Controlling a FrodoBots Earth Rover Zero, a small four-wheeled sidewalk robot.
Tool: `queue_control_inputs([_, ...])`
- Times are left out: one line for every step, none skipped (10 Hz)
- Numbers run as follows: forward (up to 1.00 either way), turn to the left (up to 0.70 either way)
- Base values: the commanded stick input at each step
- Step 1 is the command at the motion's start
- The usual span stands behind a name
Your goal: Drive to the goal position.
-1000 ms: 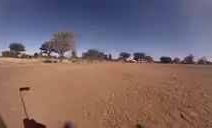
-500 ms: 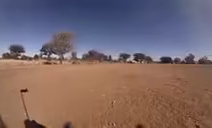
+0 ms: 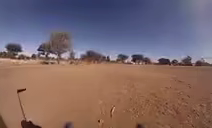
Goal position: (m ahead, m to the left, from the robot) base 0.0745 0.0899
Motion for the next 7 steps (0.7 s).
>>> queue_control_inputs([0.5, 0.0])
queue_control_inputs([0.5, 0.0])
queue_control_inputs([0.5, 0.0])
queue_control_inputs([0.5, 0.0])
queue_control_inputs([0.5, 0.0])
queue_control_inputs([0.5, 0.0])
queue_control_inputs([0.5, 0.0])
